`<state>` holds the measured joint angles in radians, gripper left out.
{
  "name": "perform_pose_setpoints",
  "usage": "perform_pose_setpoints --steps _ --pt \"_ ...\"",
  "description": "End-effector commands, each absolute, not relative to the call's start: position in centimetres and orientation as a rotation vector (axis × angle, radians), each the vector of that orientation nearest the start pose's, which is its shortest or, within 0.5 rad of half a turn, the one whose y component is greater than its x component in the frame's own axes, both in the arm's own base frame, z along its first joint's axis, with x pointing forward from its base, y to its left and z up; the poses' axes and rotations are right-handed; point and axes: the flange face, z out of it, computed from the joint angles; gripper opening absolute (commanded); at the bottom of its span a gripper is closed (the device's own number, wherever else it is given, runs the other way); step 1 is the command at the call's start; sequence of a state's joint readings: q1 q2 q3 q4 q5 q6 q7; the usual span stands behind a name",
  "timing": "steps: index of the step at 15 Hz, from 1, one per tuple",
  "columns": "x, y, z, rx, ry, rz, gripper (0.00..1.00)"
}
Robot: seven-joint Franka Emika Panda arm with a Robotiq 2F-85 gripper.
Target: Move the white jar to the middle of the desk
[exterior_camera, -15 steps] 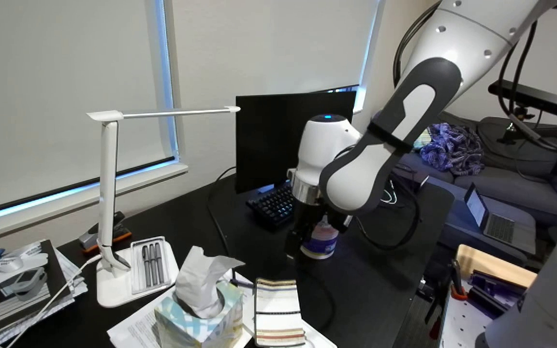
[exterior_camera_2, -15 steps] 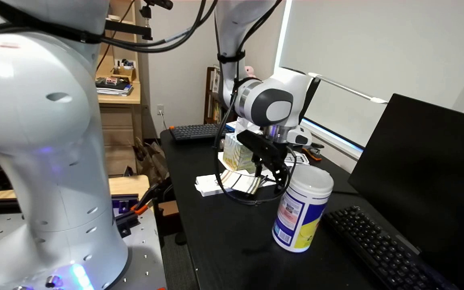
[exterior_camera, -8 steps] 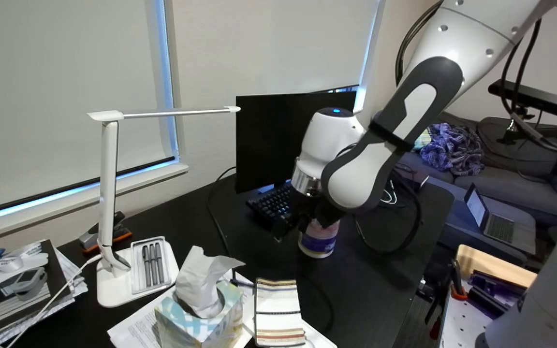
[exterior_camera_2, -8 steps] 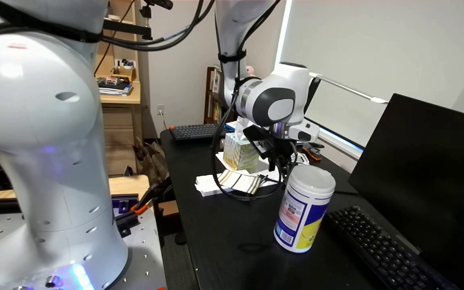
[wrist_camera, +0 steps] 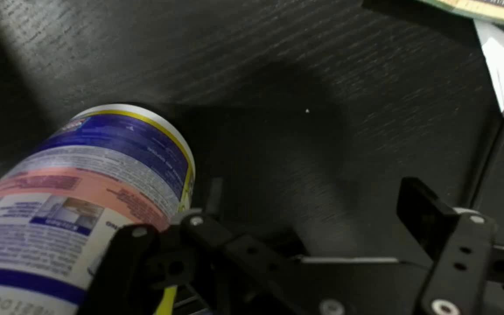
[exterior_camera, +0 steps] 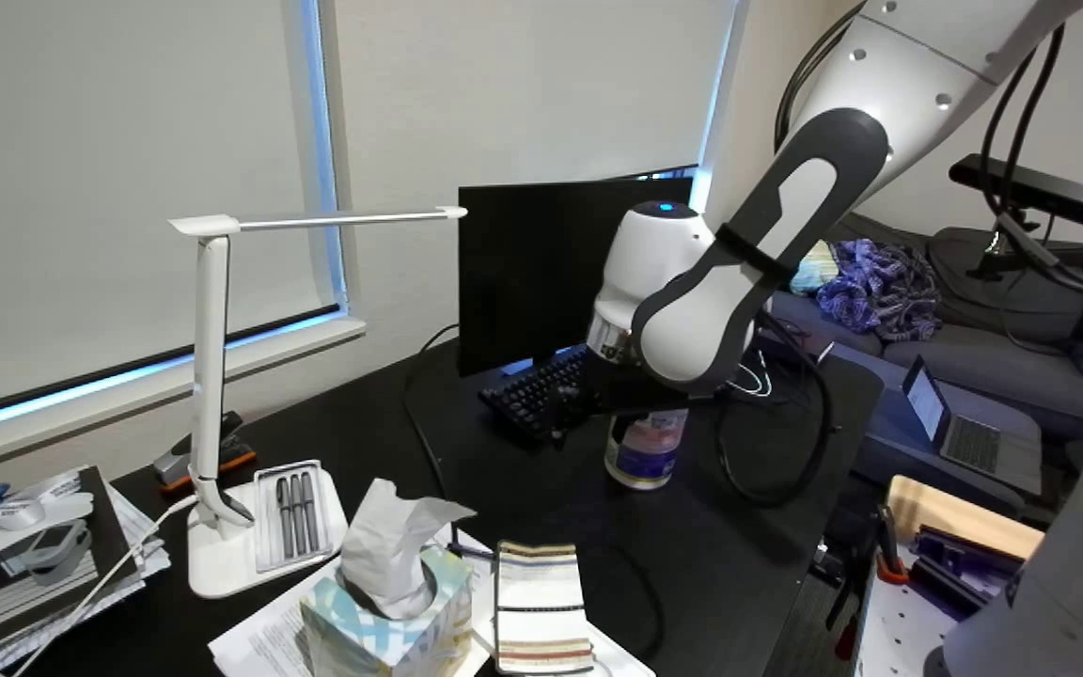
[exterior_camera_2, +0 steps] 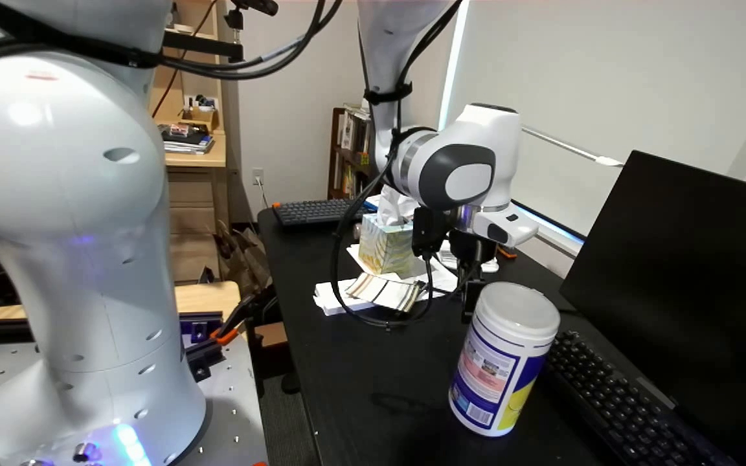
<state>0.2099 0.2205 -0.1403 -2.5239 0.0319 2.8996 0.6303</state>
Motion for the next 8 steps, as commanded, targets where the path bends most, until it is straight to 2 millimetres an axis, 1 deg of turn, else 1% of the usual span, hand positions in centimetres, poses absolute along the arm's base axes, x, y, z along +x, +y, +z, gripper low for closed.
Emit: perform_pose_setpoints --steps 1,3,4,6,8 --pt "47.0 0.8 21.9 -2.850 1.175 -0.222 1.00" --pt "47.2 -0.7 22.2 -2.779 1.314 -0.221 1.00" --pt "47.4 -1.8 22.5 -2.739 1.381 -0.227 1.00" --pt "47.3 -3.8 22.8 -2.657 1.516 -0.235 1.00" --pt "46.8 -5.8 22.7 -2.577 1.649 -0.247 1.00"
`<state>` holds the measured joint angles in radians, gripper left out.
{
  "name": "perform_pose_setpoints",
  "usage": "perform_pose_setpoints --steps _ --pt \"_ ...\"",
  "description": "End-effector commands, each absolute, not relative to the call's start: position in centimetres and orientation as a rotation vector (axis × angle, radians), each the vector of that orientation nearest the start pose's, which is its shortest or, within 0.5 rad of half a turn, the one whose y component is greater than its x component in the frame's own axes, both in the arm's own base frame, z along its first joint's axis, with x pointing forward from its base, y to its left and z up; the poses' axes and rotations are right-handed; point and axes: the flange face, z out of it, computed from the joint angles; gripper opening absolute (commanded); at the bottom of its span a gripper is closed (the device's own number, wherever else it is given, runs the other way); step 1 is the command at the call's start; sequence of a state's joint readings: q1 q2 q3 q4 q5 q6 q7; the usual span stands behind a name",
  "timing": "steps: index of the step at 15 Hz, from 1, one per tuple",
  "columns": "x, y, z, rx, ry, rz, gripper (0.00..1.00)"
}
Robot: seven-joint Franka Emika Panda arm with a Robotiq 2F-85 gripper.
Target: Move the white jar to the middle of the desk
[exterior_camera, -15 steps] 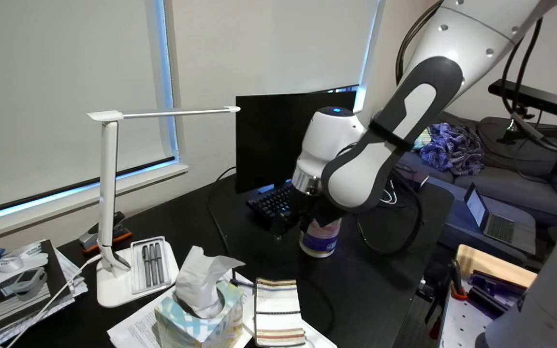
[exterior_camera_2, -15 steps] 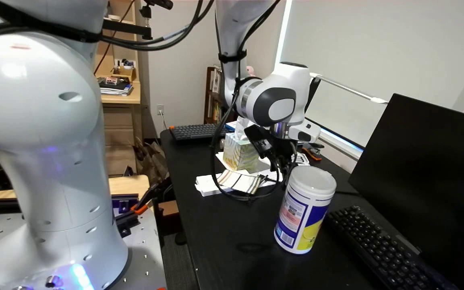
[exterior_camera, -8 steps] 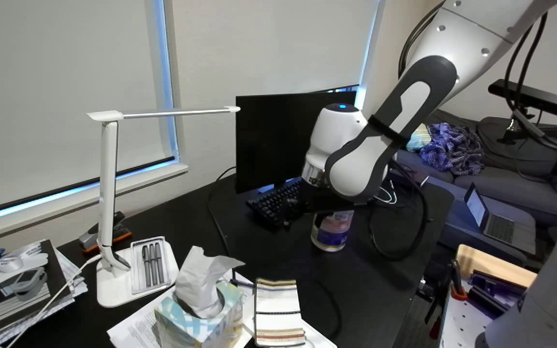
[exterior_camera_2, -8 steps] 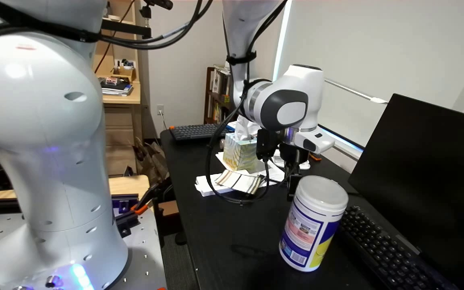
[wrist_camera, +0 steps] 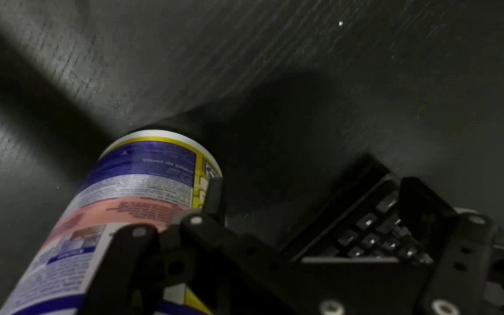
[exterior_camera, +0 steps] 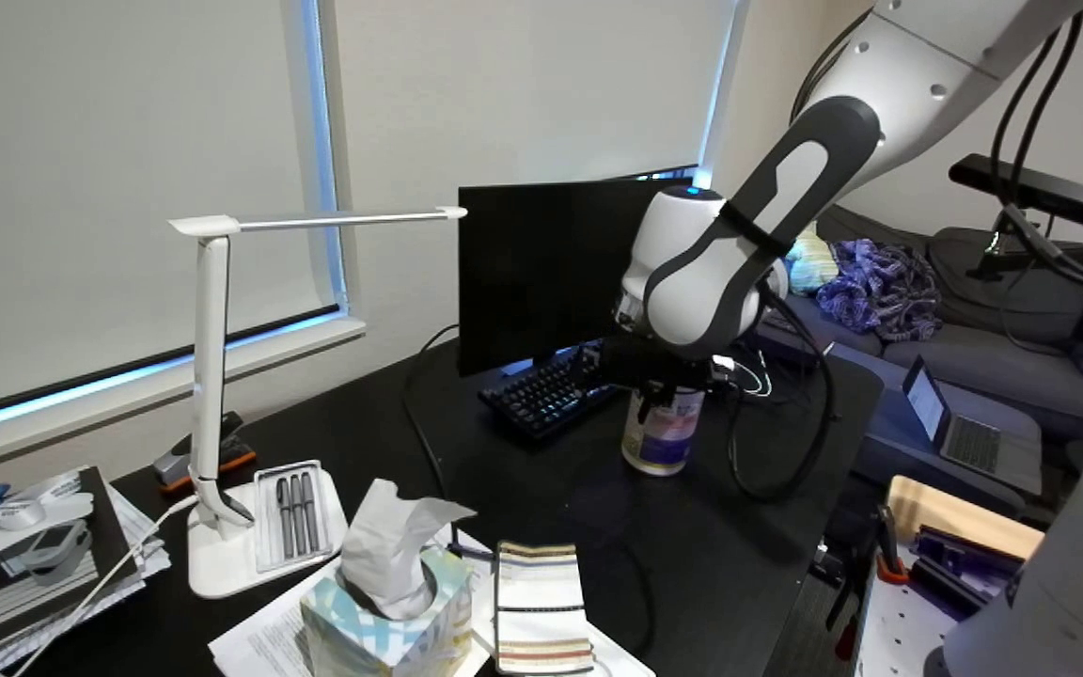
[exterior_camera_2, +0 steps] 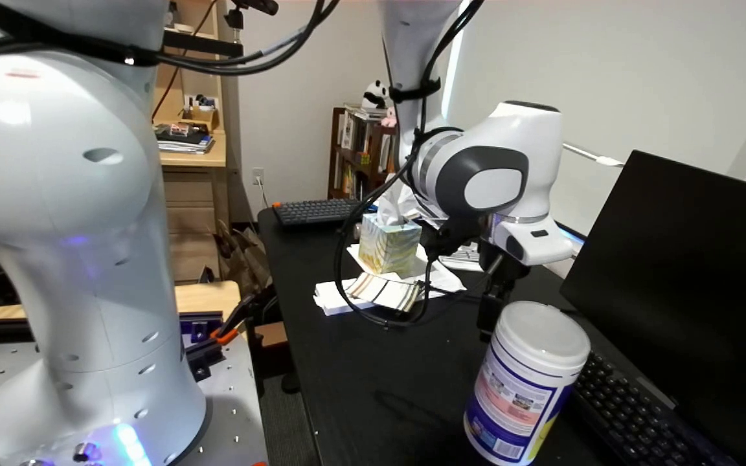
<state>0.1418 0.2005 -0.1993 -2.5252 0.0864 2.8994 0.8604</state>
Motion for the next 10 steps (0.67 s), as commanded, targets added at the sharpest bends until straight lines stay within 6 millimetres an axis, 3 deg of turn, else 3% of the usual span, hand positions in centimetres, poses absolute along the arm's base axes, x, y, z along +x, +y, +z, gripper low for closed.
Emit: perform_pose_setpoints --steps 1,5,10 --pt "46.4 -6.6 22.5 -2.536 1.715 -0.238 1.00" --pt "44.6 -9.4 21.4 -2.360 1.969 -0.203 1.00" --pt "42.7 -13.8 21.8 -2.081 2.231 -0.211 1.00"
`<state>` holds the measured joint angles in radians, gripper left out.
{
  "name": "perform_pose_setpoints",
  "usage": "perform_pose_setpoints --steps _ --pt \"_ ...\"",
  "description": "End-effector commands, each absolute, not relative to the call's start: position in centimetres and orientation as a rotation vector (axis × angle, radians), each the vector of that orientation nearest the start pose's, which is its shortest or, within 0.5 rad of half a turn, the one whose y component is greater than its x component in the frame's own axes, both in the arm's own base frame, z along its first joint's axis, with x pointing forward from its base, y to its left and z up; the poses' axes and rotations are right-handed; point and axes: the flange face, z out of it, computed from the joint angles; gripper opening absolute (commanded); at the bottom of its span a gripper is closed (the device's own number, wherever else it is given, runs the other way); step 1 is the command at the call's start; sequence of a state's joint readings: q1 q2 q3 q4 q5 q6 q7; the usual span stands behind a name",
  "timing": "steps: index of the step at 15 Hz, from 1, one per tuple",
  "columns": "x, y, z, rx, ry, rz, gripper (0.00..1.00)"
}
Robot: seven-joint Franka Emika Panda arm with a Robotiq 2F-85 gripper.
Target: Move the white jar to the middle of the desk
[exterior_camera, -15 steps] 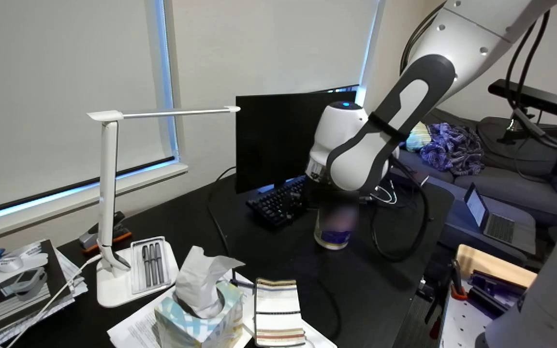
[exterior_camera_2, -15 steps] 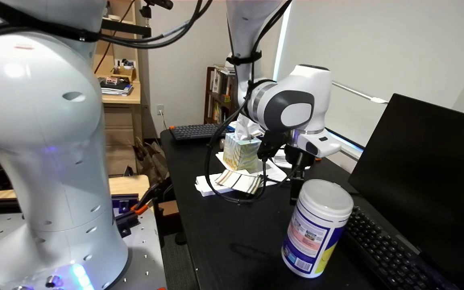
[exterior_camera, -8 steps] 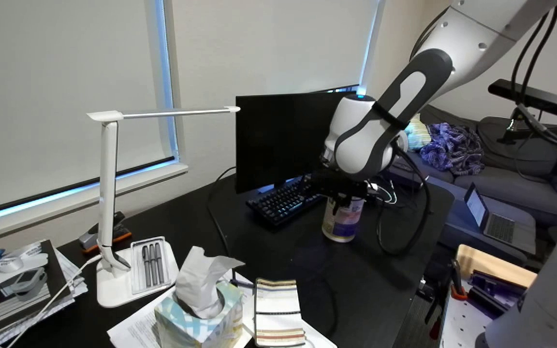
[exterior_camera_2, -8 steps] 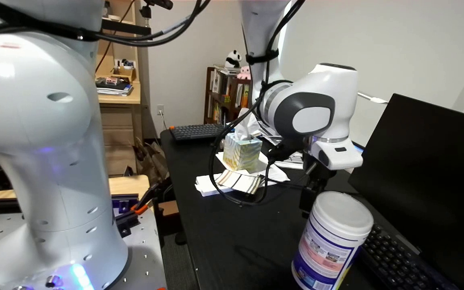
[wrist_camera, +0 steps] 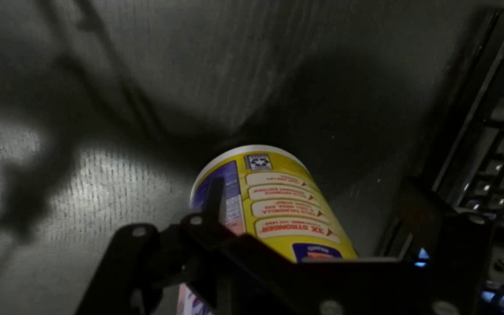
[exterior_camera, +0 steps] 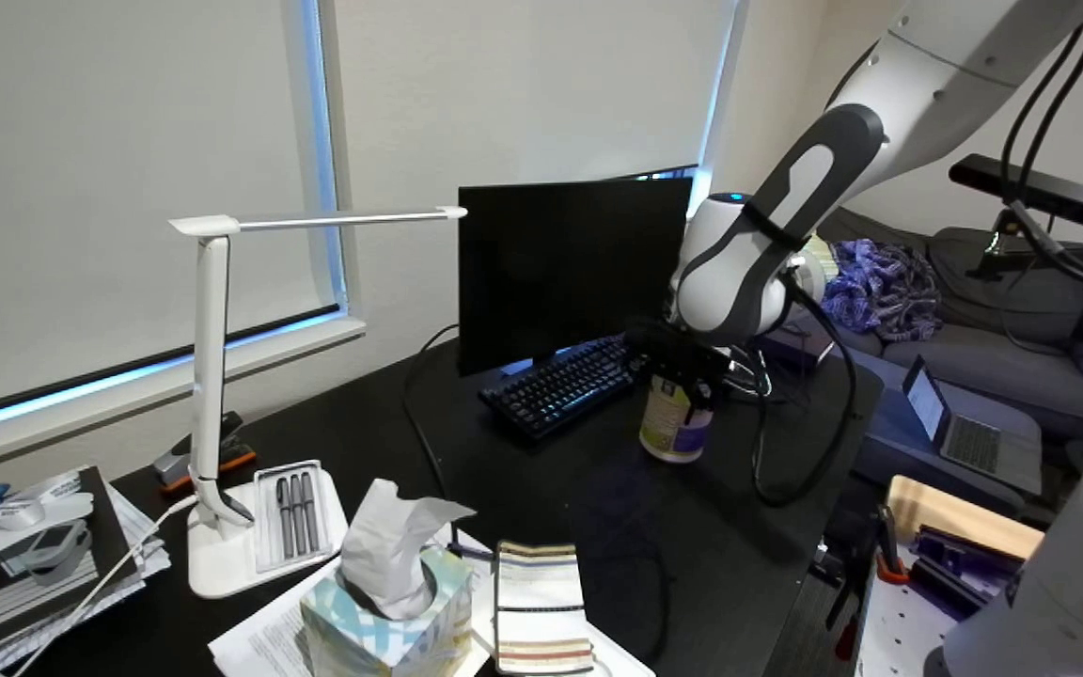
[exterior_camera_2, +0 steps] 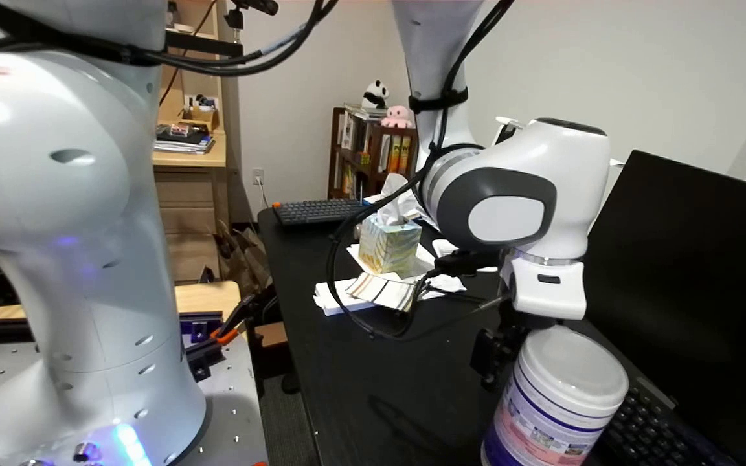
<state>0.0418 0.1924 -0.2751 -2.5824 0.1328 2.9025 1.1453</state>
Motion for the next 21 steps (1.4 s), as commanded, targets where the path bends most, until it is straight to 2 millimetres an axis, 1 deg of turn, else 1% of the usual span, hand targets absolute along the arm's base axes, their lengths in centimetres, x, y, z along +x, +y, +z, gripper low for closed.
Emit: perform_pose_setpoints --steps 1,3,4,7,8,10,12,13,15,18,21 --pt "42.5 -14.8 22.1 -2.021 2.274 -0.225 1.00" --pt "42.1 -16.6 22.6 -1.898 2.351 -0.247 1.00" --pt "41.6 -17.3 22.7 -1.835 2.390 -0.259 1.00" --pt "41.3 -19.5 23.1 -1.674 2.483 -0.310 1.00" --pt "41.2 -20.0 23.2 -1.637 2.504 -0.317 1.00" --pt "41.1 -20.2 23.2 -1.627 2.510 -0.341 1.00" --pt "41.6 -19.2 23.2 -1.684 2.470 -0.328 1.00" --pt "42.1 -18.2 23.3 -1.731 2.430 -0.322 1.00" --pt "43.1 -15.9 23.3 -1.835 2.347 -0.320 1.00" --pt "44.4 -11.9 23.9 -1.982 2.198 -0.306 1.00" --pt "44.9 -9.6 24.1 -2.077 2.105 -0.287 1.00"
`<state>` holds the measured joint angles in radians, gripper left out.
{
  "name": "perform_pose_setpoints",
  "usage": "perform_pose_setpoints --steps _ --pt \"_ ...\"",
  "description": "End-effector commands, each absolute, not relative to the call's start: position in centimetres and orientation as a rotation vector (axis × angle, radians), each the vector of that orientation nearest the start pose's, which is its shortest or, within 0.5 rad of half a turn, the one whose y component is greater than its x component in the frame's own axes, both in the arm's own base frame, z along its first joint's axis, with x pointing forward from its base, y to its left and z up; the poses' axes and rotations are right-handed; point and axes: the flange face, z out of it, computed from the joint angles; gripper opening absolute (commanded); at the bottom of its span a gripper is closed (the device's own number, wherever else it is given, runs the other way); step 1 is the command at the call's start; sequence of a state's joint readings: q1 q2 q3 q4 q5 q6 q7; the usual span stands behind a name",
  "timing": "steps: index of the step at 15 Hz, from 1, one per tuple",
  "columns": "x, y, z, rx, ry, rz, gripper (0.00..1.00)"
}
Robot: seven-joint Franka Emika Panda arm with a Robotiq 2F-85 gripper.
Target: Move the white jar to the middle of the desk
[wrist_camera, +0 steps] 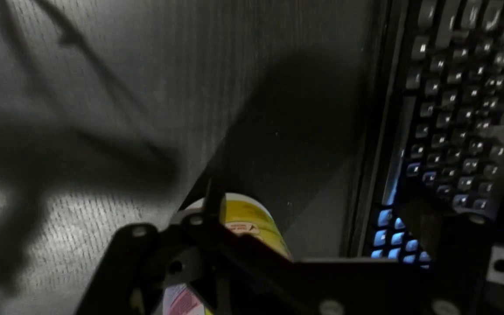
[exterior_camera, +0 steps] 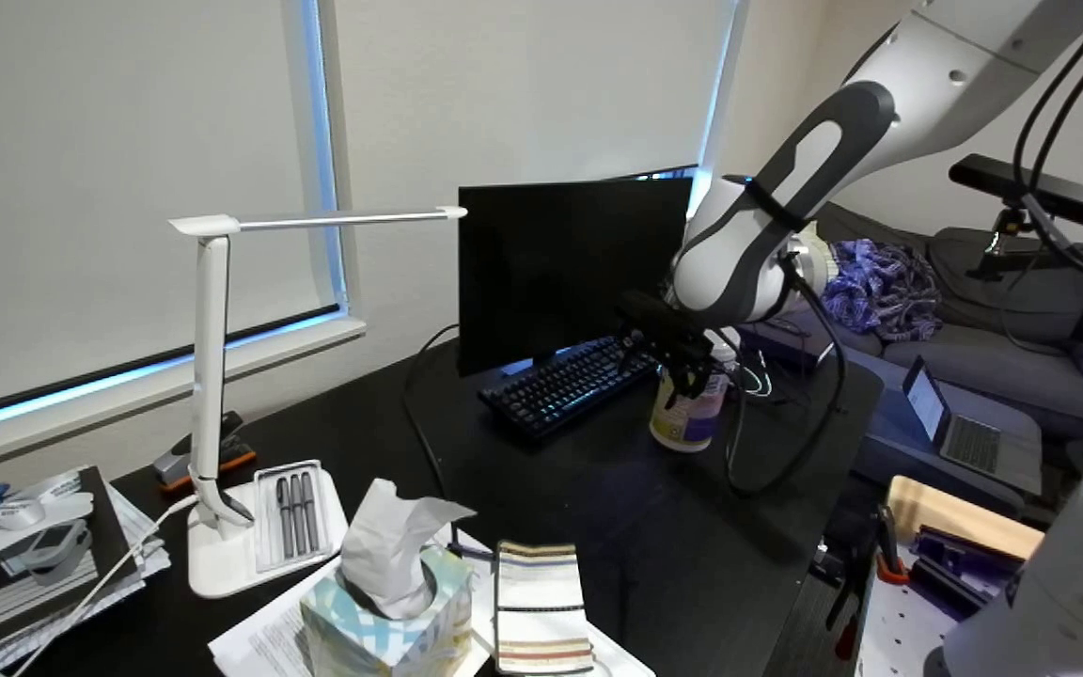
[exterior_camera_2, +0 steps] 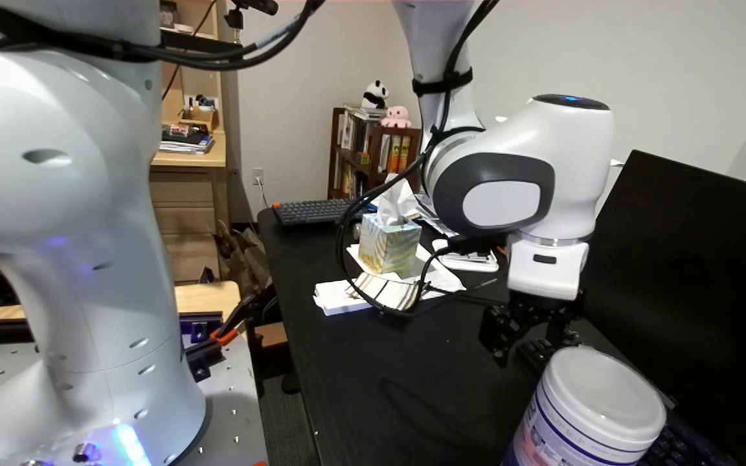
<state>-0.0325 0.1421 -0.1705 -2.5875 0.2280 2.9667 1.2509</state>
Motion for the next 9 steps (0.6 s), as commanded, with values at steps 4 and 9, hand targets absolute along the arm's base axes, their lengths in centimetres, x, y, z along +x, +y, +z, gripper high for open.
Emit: perform_pose_setpoints --steps 4,9 --pt "45.2 -5.8 26.0 -2.241 1.895 -0.251 1.00" --pt "45.3 1.9 33.1 -2.490 1.573 -0.190 1.00"
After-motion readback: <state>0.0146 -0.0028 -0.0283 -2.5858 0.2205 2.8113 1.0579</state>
